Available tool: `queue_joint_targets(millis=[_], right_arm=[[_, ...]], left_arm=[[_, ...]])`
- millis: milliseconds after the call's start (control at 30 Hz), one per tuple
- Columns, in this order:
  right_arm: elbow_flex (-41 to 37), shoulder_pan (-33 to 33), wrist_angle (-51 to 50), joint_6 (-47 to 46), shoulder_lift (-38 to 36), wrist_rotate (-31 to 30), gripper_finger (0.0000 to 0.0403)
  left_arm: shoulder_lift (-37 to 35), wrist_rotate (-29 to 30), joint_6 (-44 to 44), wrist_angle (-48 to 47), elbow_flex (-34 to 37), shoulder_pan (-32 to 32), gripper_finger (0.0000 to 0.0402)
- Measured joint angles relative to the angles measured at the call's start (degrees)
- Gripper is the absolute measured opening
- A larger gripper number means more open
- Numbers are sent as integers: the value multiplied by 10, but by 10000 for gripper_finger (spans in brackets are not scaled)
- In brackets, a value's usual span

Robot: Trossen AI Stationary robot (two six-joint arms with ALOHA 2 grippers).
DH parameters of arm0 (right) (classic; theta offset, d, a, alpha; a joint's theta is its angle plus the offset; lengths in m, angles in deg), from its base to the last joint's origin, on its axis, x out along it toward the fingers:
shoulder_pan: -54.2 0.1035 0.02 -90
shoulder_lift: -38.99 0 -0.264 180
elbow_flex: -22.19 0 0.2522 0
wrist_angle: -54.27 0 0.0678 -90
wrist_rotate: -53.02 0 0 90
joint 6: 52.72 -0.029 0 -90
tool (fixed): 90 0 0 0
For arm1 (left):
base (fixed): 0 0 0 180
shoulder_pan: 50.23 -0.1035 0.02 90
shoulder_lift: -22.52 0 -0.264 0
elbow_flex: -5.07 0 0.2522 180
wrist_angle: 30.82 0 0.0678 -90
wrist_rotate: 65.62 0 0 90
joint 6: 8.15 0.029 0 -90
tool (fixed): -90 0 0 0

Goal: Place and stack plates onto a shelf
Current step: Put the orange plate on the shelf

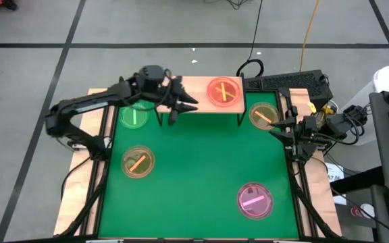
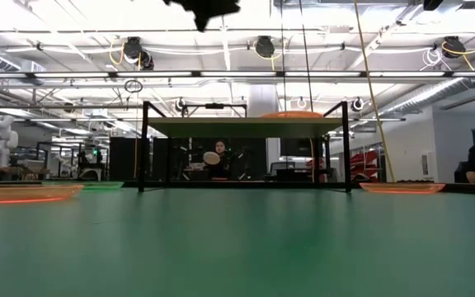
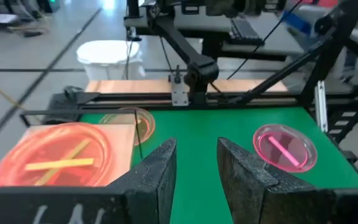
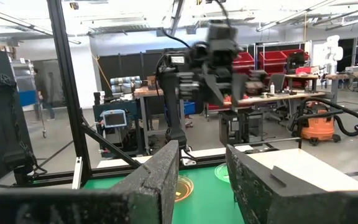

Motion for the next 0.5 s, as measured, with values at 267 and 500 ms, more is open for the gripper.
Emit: queue_joint_targets(millis=[267,500], right_arm=[[0,0,0,0,0,0,116],[0,0,0,0,0,0,116]], left_arm=[[-113,122,31,-125,5,41,120],[-184,150,16,-120,50,59,120]])
